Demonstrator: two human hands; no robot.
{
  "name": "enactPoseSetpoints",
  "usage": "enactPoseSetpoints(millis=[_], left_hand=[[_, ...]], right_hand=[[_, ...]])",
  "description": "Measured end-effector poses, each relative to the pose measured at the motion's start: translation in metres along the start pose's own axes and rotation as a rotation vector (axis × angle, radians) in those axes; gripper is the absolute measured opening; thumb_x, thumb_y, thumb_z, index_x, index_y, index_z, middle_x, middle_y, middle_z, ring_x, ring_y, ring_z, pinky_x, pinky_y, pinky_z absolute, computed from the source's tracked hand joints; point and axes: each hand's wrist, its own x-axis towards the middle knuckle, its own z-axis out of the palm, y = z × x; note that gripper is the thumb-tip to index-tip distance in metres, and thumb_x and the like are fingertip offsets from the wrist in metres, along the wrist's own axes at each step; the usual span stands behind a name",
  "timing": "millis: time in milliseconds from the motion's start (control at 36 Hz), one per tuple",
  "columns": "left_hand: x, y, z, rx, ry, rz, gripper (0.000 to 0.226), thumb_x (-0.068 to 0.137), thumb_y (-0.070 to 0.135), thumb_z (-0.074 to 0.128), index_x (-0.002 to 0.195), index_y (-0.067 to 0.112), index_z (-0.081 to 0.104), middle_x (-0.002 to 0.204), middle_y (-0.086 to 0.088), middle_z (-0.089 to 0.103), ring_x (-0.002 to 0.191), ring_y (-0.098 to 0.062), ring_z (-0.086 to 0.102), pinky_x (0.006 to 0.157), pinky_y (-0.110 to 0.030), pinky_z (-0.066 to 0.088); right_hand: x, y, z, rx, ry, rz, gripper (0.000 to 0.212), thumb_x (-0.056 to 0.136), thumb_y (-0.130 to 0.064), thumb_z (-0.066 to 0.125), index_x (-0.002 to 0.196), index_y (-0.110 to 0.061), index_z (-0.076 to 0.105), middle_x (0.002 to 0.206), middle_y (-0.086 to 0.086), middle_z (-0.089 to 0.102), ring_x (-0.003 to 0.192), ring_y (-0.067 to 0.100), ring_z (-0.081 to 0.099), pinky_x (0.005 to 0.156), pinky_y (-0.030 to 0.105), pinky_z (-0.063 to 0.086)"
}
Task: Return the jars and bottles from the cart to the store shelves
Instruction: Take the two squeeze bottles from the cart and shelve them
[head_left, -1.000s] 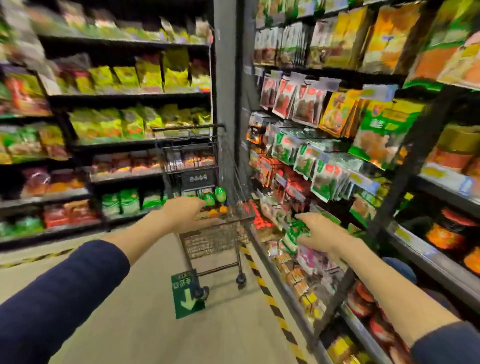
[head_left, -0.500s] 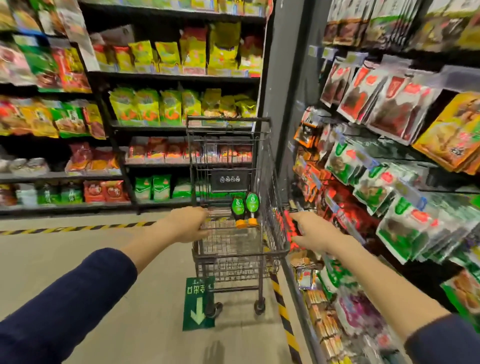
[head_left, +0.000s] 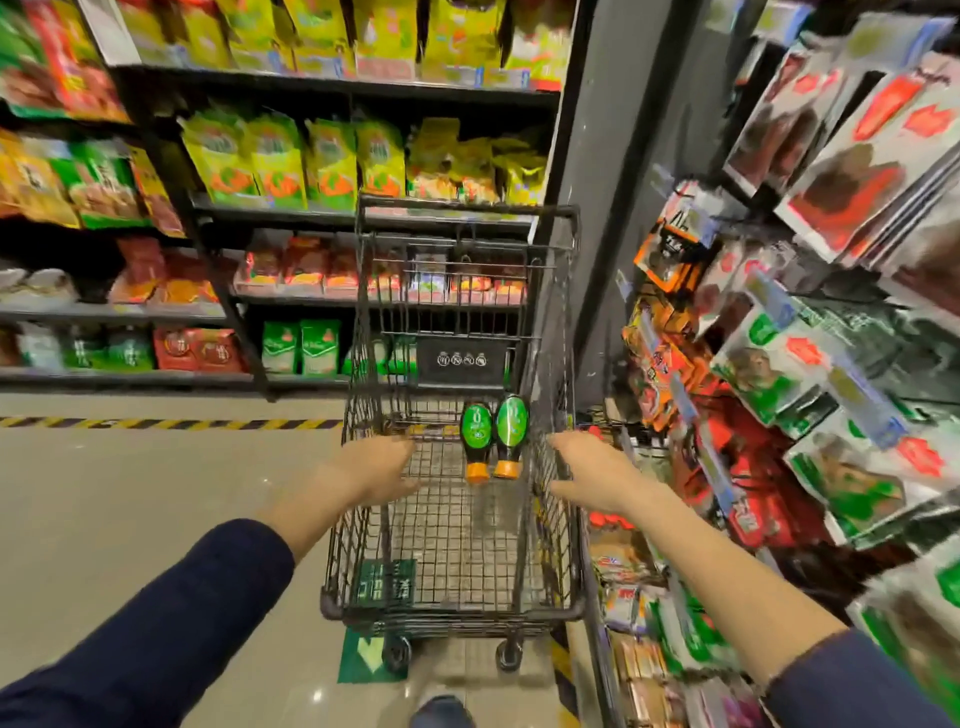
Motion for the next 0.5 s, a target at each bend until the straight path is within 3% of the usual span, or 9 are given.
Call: enactPoseSetpoints(millis=[111,278,361,500], left_hand=[[0.065,-0.014,0.007,-0.033,-0.031,0.016,0.056,0.089,0.049,0.051,0.132,0.013,0.046,0.132,-0.006,0.054,0.117,-0.021,0.055,0.097,-0.038,0.049],[0.167,-0.040,0.016,-0.135,-0.143,-0.016,0.062,0.089,0.050,0.050,0.138,0.014,0.039,0.141,-0.010,0.047,0.127,-0.027,0.047,0.103,-0.041,0.043],[0.208,-0.049,0.029,-0.150,-0.191,-0.010,0.055,0.090,0.047,0.051,0.133,0.013,0.046,0.136,-0.009,0.052,0.123,-0.026,0.051,0.101,-0.039,0.046],[0.267,-0.059,0.064,-0.206,-0.285,-0.047,0.048,0.090,0.046,0.052,0.120,0.009,0.054,0.128,-0.010,0.055,0.113,-0.025,0.056,0.093,-0.034,0.047]], right_hand=[[0.060,0.018,0.005,0.031,-0.036,0.031,0.060,0.089,-0.030,0.055,0.141,-0.008,0.035,0.141,0.012,0.042,0.132,0.027,0.039,0.102,0.039,0.042],[0.167,0.040,0.016,0.103,-0.097,0.077,0.058,0.084,-0.033,0.059,0.133,-0.006,0.043,0.134,0.015,0.050,0.124,0.031,0.048,0.099,0.041,0.044],[0.218,0.049,0.026,0.151,-0.172,0.103,0.060,0.084,-0.028,0.059,0.136,-0.005,0.040,0.137,0.017,0.049,0.125,0.031,0.048,0.101,0.041,0.043],[0.284,0.067,0.060,0.243,-0.216,0.148,0.073,0.078,-0.050,0.044,0.139,-0.010,0.041,0.137,0.013,0.047,0.129,0.029,0.045,0.103,0.034,0.039]])
